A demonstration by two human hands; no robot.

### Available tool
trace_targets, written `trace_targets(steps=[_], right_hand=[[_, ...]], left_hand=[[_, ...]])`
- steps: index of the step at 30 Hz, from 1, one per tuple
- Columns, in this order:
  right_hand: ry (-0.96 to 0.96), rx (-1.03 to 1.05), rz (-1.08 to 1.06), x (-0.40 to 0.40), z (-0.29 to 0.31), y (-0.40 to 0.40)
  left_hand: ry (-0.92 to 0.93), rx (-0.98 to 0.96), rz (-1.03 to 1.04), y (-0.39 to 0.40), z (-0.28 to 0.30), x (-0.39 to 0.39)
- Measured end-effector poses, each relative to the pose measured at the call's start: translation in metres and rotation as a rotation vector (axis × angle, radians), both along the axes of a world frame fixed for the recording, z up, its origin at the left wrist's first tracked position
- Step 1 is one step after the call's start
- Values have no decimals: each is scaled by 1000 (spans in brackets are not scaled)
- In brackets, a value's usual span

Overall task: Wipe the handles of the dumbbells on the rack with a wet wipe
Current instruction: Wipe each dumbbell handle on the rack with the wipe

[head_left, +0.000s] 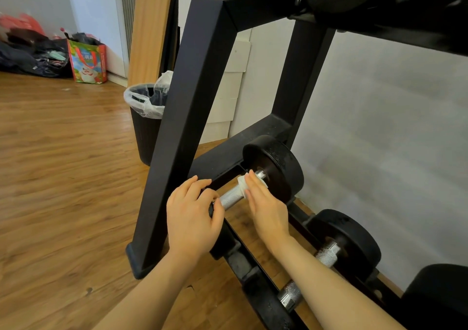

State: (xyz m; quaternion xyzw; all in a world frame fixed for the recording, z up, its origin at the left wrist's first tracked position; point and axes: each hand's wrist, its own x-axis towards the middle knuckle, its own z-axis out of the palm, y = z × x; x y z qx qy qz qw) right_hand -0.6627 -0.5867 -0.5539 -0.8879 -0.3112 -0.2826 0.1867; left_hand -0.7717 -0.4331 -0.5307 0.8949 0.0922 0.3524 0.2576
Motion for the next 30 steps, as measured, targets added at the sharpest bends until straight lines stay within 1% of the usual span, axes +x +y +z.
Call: trace_targets(steps=[2, 3, 6, 7, 11, 12, 14, 15, 16, 18, 21, 24, 26, 28, 30], right_hand=[[3, 14, 16, 1, -1, -1], [39, 30, 20, 0, 3, -1], [284, 190, -58, -3, 17, -2], [306, 216, -83, -2, 16, -3], [172, 120, -118, -8, 20, -5], [104, 102, -117, -8, 18, -7], [-95, 31, -71, 0, 11, -12], [-164, 0, -52, 4, 9, -12], [-189, -7, -36, 6, 9, -11], [-100, 28, -33, 5, 8, -9], [125, 148, 2, 2, 9, -4], [100, 189, -12, 2, 6, -5], [126, 235, -67, 1, 11, -6], [88, 203, -63, 2, 10, -5], [49, 100, -45, 4, 8, -6]], left_hand=[[-10, -4, 0, 0, 0, 0], [-17, -6, 1, 0, 0, 0], [-19, -9, 0, 0, 0, 1], [-17, -11, -1, 0, 0, 1], [-12, -11, -1, 0, 0, 1], [-15, -10, -1, 0, 0, 1], [-19, -10, -2, 0, 0, 1], [-20, -10, -3, 0, -1, 1], [-19, -13, -3, 0, -1, 1], [-21, -18, 0, -1, -1, 0], [-22, -18, -2, -1, -1, 1], [-36, -19, -5, 1, -2, 1], [-46, -19, -11, 1, -3, 1], [-55, -19, -12, 1, -3, 2], [-64, -19, -11, 0, -3, 2]])
